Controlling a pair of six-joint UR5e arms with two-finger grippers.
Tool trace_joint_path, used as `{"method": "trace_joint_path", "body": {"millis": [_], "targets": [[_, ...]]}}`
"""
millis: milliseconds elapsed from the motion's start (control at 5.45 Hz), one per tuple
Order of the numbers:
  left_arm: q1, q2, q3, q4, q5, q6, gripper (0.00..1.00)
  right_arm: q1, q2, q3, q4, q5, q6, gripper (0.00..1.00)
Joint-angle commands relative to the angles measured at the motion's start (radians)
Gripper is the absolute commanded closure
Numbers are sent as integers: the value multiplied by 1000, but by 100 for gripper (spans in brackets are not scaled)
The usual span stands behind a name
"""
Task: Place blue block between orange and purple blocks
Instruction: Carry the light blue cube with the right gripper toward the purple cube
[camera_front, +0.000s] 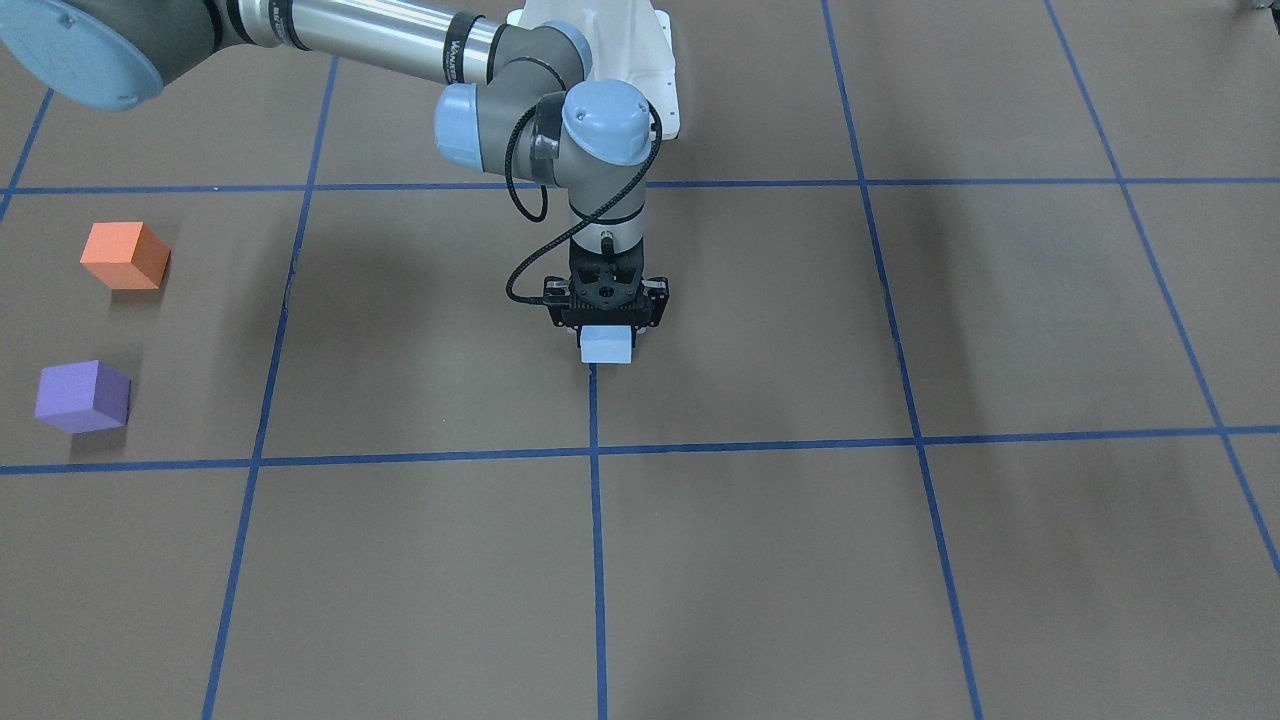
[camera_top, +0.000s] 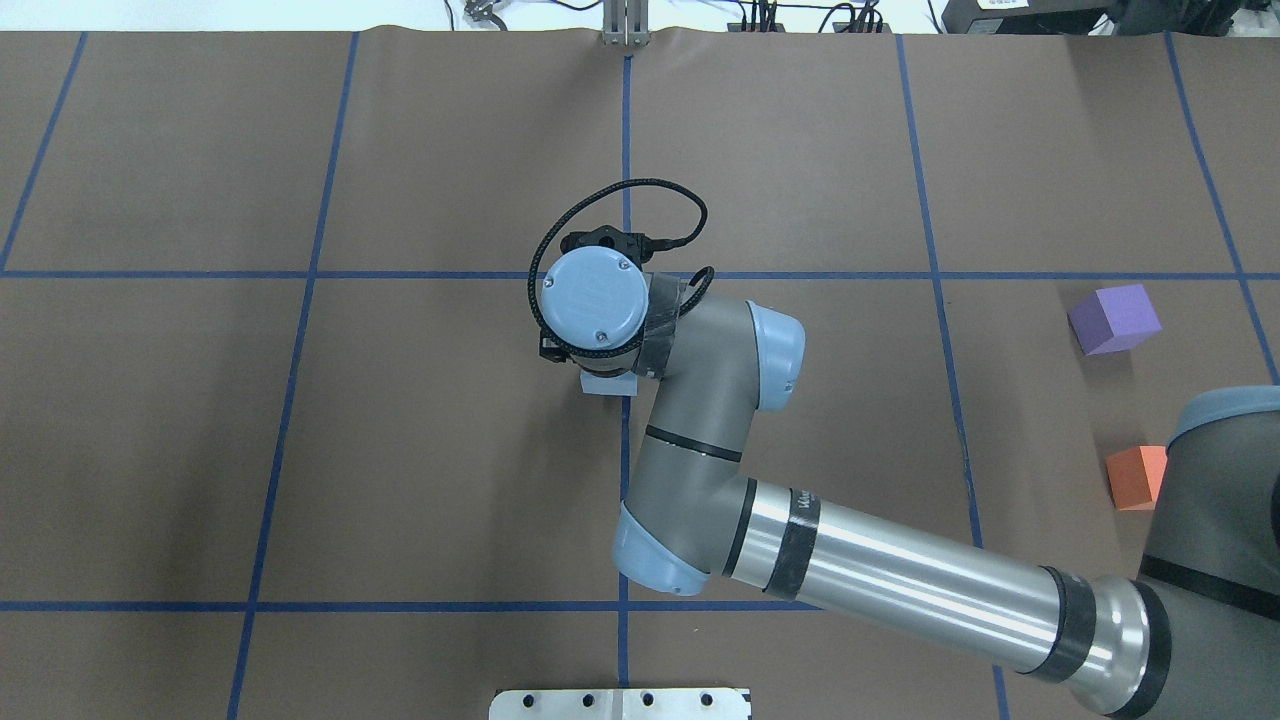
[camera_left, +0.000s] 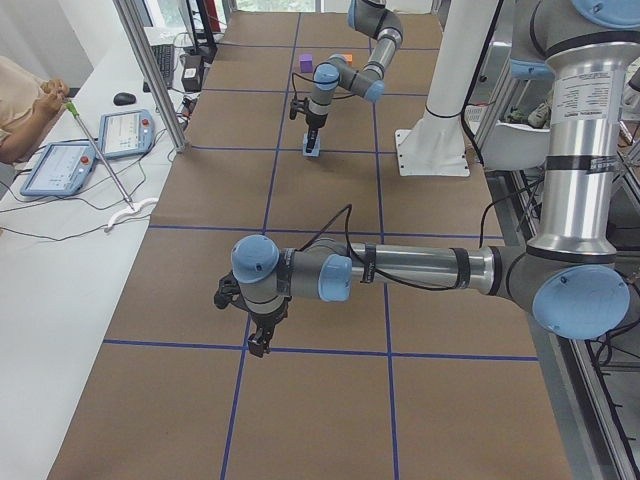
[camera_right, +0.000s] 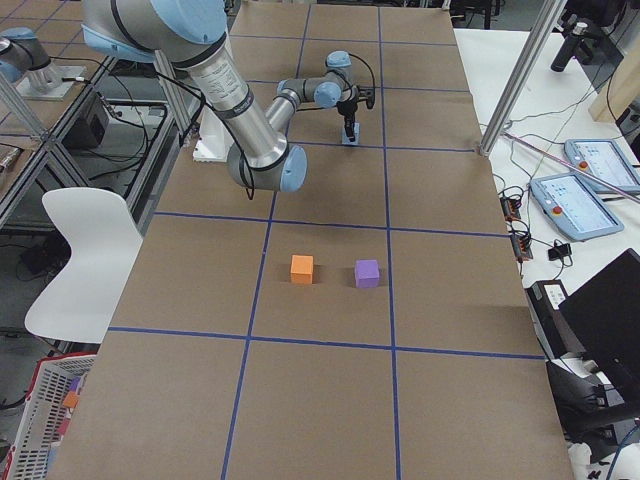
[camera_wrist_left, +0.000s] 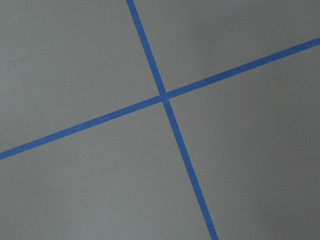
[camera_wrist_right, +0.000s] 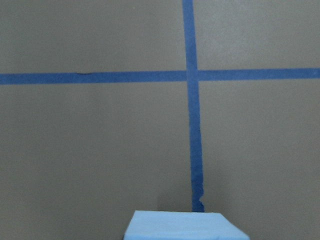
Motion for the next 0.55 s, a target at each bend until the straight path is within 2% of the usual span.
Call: {"method": "trace_joint_path", "body": {"millis": [0,183,367], "targets": [[-3,16,6,3,2,-3,0,155,-162,259,-118,114,-143,100],[-6,28,2,15,3,-7,0,284,-267,362,-137,235,-290,100],[-22,30,-6,15,5,-136,0,397,-376,438,-138,326,-436,100]]}}
